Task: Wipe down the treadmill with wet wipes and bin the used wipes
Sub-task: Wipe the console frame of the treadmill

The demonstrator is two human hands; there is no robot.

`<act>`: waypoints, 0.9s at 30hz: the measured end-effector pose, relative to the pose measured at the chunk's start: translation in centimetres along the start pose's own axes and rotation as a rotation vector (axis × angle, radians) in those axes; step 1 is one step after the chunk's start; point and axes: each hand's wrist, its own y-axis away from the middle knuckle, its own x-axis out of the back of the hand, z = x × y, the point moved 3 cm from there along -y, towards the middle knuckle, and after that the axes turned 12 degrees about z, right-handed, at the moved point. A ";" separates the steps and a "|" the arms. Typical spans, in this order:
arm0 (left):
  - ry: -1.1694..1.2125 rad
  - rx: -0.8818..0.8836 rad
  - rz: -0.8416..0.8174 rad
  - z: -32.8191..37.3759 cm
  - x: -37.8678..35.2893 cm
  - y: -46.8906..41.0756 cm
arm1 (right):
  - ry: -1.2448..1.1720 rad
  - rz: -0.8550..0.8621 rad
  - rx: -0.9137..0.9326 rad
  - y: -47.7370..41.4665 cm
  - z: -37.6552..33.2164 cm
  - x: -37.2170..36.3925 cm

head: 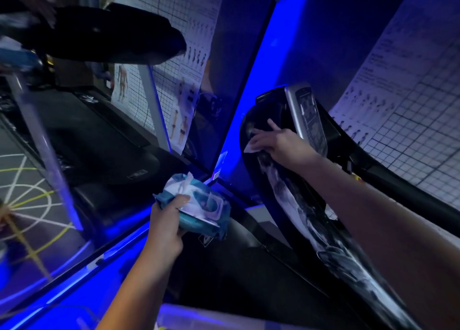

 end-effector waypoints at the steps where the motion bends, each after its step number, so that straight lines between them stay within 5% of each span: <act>1: -0.005 -0.002 -0.005 0.0 0.0 0.1 | -0.019 -0.014 0.032 0.7 -0.1 0.2; 7: -0.014 -0.002 0.003 0.4 0.6 0.3 | -0.156 -0.229 0.183 6.1 -0.9 1.9; 12: -0.040 0.010 0.024 0.1 1.4 0.3 | 0.037 -0.226 0.325 5.1 -1.7 2.2; 17: -0.049 -0.009 -0.014 -0.3 0.8 0.8 | 0.267 -0.046 0.217 3.6 -3.9 2.6; 27: -0.048 0.025 -0.026 -1.5 0.6 1.4 | 0.182 -0.255 0.243 7.6 -5.2 3.6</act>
